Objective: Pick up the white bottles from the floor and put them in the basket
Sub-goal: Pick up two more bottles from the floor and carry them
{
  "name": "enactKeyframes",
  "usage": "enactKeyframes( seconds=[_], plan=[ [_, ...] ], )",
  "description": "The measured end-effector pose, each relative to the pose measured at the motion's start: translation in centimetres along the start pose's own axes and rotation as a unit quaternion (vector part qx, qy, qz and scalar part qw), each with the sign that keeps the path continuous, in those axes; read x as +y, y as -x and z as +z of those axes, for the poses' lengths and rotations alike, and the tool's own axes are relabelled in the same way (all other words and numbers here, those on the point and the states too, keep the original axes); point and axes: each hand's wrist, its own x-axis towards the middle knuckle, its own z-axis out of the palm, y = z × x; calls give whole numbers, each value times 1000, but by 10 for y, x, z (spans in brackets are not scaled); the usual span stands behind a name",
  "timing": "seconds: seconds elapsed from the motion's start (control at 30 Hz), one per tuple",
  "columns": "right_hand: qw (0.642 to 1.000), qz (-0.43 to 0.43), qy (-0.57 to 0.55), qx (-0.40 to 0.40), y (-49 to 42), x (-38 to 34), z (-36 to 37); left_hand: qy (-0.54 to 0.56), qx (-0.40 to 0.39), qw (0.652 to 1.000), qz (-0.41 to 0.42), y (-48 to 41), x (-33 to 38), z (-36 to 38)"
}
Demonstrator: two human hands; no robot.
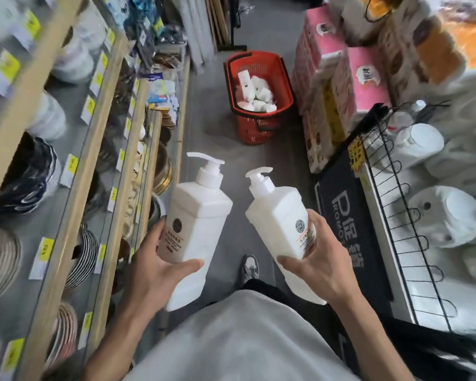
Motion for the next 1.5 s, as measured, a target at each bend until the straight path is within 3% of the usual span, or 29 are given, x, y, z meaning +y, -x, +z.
enactKeyframes(
  seconds=[0.3, 0.67, 1.03, 1.3, 1.5],
  plan=[
    [999, -4, -20, -50, -117, -9, -28, 28, 45, 998, -18, -89, 61, 26],
    [999, 27, -4, -23, -247, -38, -38, 28, 76, 993, -81, -197, 82, -5],
    [997, 53, 0, 50, -362, -112, -39, 21, 40, 997, -70, -350, 126, -38],
    [994, 102, -25, 28, -422, -125, -26, -18, 0, 998, -56, -429, 162, -39],
    [996, 79, -42, 24, -511, -133, -46, -13, 11, 998, -68, -498, 197, -10]
  ],
)
